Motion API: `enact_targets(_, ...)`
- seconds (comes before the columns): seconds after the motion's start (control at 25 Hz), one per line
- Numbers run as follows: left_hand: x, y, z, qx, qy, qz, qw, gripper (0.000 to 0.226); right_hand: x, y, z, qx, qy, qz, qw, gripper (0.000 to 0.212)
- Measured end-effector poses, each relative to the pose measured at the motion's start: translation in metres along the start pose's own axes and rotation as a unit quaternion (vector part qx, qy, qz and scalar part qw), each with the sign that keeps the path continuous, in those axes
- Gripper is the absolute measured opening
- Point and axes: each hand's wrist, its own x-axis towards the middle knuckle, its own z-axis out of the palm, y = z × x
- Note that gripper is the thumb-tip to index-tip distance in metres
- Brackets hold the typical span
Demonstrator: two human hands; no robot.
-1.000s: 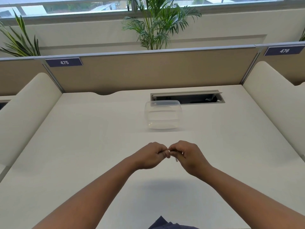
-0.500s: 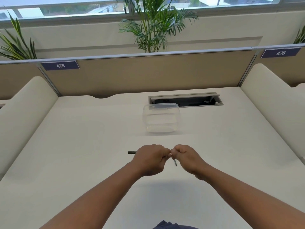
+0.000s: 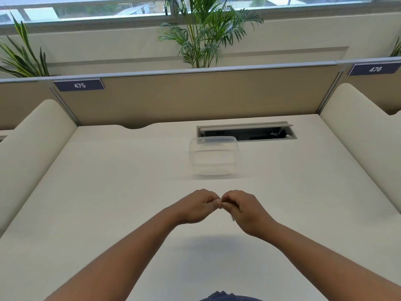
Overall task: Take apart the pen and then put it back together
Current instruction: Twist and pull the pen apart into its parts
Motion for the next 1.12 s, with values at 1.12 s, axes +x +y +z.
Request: enact_targets(1.12,0.038,-0.039,0.017,0.276,0.075,0.1,0.953,0.022,0.031,0.026,-0.02,-0.052,-0.077,0.153,0.984,0.014)
